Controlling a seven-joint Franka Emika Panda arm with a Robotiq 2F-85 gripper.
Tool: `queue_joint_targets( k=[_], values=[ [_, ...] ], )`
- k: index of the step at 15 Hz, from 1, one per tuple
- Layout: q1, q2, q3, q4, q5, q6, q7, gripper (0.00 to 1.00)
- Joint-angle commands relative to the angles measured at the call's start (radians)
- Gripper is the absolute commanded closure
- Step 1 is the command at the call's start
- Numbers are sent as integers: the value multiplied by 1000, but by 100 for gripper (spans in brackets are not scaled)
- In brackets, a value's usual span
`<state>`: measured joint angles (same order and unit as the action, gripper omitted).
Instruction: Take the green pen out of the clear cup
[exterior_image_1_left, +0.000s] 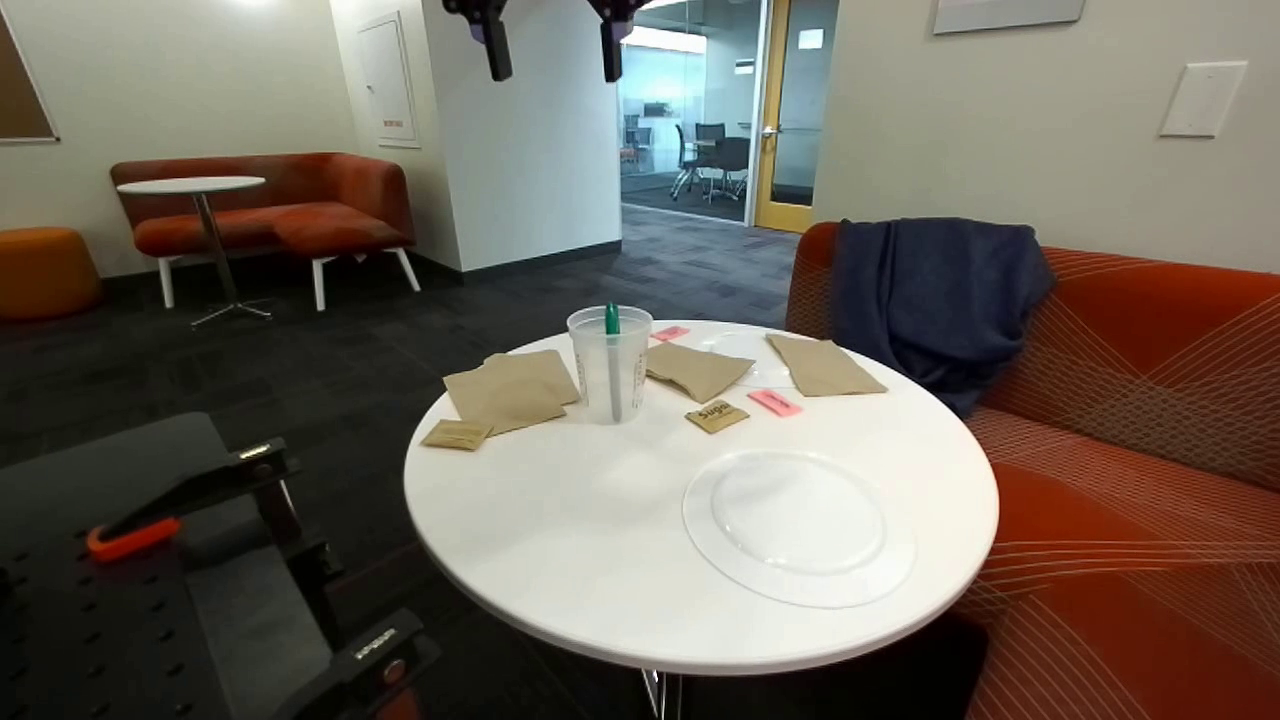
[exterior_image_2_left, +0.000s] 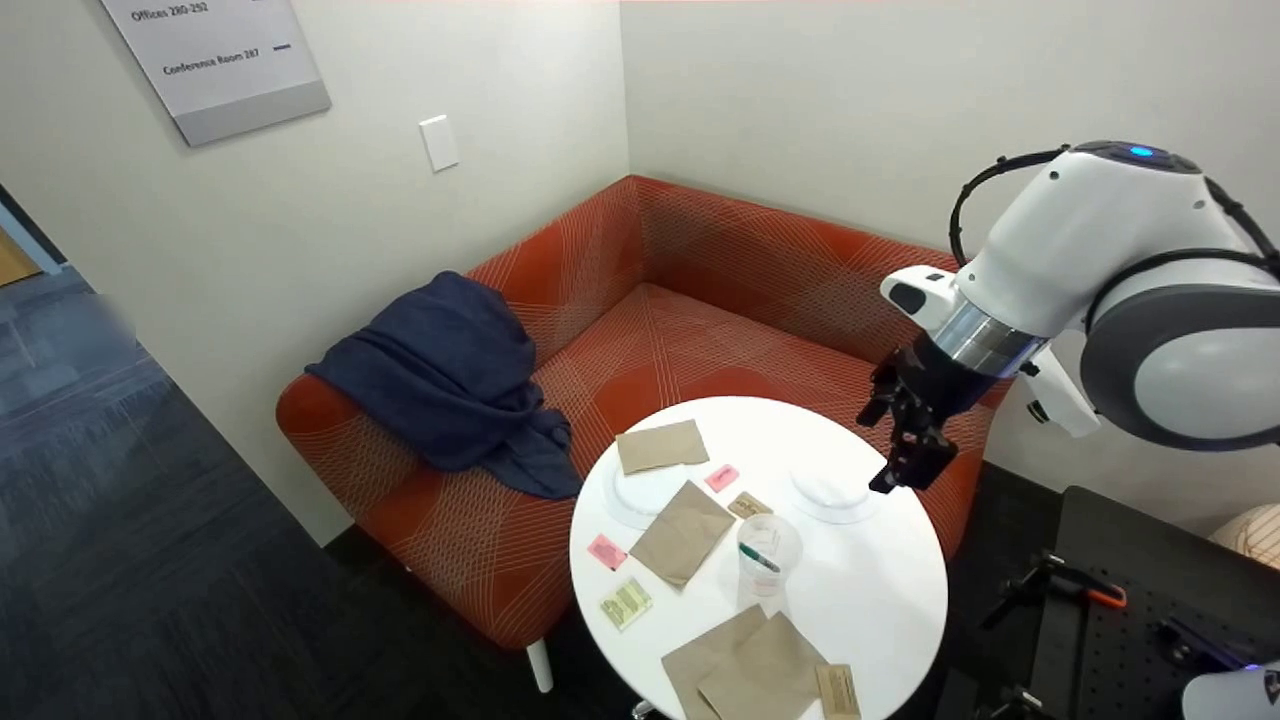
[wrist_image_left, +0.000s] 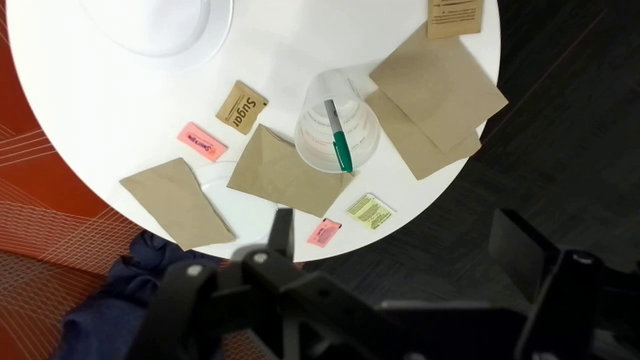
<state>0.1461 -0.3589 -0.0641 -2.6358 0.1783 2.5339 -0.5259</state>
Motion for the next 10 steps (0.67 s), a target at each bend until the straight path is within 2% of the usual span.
queue_joint_targets(
  k=[1,3,5,10],
  values=[
    [11,-1,-11,1,-8,-1,7,0],
    [11,-1,-11,1,-8,-1,7,0],
    [27,38,-38,19,28,23,-38,0],
    [38,123,-51,52,35,40,-92,0]
  ],
)
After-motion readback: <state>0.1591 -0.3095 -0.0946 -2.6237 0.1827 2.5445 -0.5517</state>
